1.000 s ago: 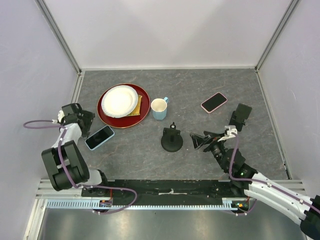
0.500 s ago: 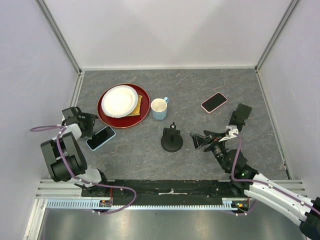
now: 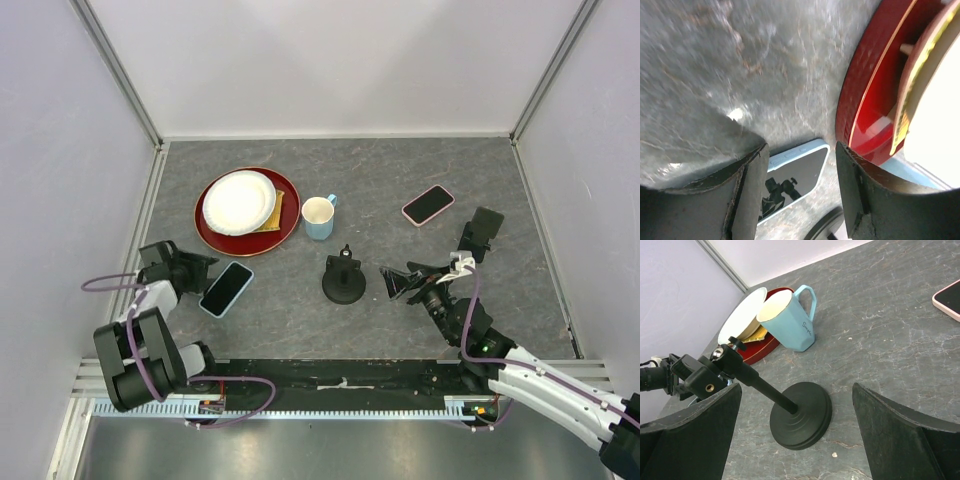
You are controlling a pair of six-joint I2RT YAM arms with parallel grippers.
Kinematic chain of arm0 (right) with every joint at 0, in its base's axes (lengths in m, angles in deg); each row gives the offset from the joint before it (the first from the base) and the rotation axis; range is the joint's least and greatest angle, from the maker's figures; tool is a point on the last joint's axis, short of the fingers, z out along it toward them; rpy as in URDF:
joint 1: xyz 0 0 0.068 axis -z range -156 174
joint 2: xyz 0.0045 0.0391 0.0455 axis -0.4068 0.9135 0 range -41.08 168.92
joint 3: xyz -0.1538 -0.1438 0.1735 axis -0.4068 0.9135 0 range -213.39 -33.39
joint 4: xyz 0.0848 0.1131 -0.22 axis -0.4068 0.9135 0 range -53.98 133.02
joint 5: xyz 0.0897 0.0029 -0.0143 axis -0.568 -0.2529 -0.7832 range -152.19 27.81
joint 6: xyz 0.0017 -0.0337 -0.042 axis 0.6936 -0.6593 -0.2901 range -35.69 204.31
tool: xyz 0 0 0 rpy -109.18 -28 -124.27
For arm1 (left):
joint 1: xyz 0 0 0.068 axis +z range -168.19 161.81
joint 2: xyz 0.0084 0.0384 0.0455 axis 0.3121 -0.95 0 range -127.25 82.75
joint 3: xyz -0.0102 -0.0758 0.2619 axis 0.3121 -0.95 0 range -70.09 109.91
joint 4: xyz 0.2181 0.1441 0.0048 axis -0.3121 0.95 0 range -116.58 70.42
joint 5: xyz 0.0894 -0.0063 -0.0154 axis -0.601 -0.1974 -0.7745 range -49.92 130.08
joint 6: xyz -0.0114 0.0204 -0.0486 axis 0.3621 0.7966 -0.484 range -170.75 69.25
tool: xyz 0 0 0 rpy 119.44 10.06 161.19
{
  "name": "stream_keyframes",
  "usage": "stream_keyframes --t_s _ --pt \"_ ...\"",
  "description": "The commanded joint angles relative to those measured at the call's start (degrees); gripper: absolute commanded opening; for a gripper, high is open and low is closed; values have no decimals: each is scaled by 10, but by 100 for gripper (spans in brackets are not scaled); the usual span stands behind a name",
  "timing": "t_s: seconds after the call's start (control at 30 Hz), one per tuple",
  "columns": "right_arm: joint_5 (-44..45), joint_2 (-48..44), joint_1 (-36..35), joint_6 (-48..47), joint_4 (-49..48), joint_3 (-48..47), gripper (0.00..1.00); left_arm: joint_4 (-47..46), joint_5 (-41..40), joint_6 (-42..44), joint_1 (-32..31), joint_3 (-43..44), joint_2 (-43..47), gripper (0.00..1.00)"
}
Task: Place the phone on the phone stand
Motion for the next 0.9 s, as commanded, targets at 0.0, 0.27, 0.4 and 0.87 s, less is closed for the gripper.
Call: stream_keyframes --t_s 0.0,0.27,0.4,0.87 --pt "3 9 -1 -6 -16 58 98 88 10 -12 -35 -50 22 64" --pt "9 7 -1 -5 -13 60 98 131 -18 -63 -159 -65 106 63" --pt "10 6 -1 -5 -10 59 98 203 -66 -29 -175 -8 165 68" --pt "16 11 -1 -2 -9 61 98 415 -117 -11 -199 155 223 92"
